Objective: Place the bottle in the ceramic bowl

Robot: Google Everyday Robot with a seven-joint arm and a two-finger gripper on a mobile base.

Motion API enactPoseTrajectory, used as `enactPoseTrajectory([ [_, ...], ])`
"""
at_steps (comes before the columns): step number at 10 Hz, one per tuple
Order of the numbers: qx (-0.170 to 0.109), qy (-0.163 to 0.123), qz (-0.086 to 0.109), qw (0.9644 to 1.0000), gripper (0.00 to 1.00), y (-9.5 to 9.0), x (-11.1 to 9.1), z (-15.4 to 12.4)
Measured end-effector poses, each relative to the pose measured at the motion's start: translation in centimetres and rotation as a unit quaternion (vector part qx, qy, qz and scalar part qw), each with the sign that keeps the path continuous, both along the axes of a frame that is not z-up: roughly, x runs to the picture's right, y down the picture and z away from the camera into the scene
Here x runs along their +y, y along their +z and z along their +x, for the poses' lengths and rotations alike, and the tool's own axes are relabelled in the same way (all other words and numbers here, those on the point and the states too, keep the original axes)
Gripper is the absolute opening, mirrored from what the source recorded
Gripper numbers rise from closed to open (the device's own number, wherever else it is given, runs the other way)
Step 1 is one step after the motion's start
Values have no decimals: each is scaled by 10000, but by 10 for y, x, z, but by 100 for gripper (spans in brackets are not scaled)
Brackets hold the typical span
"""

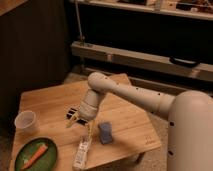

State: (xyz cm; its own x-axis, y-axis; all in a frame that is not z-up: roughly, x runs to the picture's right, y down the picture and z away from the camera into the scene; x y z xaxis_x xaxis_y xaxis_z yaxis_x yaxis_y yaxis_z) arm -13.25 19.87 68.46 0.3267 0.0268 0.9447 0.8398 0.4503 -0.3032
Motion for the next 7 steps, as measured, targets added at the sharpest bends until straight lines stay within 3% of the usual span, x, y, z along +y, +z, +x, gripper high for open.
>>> enactPoseTrajectory([
  [2, 4, -40, 57, 10000, 71, -1, -2, -1],
  [3, -7, -231, 357, 9991, 71, -5, -8, -8],
  [5, 99, -630, 1134, 9915, 71, -7, -14, -16],
  [6, 141, -735, 1387, 9875, 71, -7, -13, -11],
  [7, 169, -760, 1447, 9864, 71, -4, -9, -2],
])
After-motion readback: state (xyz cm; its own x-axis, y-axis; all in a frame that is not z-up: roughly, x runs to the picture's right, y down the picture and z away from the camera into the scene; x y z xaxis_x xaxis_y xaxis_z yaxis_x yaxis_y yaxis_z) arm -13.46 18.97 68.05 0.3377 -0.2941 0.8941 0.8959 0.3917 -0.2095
